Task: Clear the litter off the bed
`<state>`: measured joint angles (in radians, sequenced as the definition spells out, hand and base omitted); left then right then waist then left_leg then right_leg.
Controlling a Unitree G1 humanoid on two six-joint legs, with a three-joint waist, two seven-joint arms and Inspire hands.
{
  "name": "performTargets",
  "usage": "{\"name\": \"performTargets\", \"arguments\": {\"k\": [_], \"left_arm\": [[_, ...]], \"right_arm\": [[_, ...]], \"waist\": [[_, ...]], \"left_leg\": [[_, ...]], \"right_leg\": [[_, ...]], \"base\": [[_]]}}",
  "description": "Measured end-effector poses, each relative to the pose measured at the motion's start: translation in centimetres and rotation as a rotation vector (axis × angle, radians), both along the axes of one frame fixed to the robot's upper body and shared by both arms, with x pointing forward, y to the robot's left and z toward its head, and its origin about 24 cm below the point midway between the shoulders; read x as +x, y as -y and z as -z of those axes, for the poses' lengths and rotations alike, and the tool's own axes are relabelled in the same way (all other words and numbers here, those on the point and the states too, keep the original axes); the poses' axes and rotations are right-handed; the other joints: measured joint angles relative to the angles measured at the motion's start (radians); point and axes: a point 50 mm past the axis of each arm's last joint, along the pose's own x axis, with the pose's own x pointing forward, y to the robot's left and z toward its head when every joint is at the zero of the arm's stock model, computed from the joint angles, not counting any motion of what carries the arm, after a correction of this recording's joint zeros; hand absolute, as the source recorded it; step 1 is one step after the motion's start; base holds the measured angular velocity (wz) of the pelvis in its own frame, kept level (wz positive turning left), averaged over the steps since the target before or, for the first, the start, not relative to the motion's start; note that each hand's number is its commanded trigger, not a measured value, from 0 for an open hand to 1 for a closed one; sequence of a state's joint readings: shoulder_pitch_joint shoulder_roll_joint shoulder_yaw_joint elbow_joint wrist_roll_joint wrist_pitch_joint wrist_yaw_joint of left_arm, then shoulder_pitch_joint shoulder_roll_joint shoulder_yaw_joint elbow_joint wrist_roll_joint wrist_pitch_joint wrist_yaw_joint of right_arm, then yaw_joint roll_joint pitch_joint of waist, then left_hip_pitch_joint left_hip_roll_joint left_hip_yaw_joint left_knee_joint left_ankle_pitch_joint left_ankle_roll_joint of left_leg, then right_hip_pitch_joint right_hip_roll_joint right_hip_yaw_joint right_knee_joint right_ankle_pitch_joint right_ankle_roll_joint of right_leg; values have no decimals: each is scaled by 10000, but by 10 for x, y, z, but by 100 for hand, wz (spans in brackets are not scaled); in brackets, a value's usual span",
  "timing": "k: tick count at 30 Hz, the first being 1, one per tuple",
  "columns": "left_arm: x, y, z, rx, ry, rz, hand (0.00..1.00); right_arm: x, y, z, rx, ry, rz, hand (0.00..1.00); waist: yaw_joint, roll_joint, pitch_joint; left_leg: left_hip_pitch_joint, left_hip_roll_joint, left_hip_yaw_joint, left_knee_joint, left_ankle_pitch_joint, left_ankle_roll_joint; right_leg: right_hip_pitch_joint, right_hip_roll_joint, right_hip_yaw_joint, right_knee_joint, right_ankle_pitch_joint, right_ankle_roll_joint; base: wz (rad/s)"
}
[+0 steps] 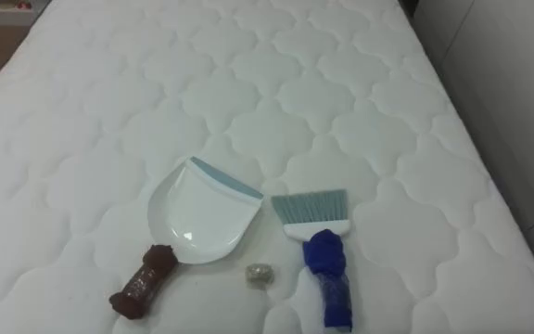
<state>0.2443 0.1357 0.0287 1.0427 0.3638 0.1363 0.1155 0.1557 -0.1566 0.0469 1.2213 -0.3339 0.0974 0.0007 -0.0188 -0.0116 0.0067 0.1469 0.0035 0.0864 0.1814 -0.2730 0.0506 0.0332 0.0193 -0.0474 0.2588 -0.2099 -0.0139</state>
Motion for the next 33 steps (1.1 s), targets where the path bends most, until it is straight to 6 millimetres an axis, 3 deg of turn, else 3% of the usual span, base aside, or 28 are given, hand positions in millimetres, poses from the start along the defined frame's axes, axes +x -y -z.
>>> {"name": "performTargets", "arguments": {"k": [12, 21, 27, 33], "left_arm": [[-4, 2, 1, -71, -152, -10, 0], [-2, 2, 0, -122, 237, -286, 0], [12, -1, -2, 198, 1259, -902, 0], [43, -15, -16, 944, 3363, -1834, 0]], "right_arm": [[6, 0, 0, -72, 49, -372, 0], [17, -1, -1, -76, 581, -417, 0], [25, -1, -2, -168, 1092, -499, 0], [27, -1, -3, -144, 1369, -366, 0]], "waist": [[5, 94, -47], [-18, 48, -34], [-17, 49, -31], [121, 101, -55]], "left_leg": [[58, 7, 192, -105, -2, 2], [-33, 1, 155, 61, -1, 2], [-46, 1, 27, 51, -2, 2], [-149, 7, -26, 2, 1, -2]], "right_leg": [[-154, 45, 181, 136, 29, -12], [-145, 2, 130, 88, 34, -11], [-162, -3, 33, -9, 33, -13], [-192, 17, 20, -12, 48, -23]], "base": [[-6], [0], [5], [2]]}}
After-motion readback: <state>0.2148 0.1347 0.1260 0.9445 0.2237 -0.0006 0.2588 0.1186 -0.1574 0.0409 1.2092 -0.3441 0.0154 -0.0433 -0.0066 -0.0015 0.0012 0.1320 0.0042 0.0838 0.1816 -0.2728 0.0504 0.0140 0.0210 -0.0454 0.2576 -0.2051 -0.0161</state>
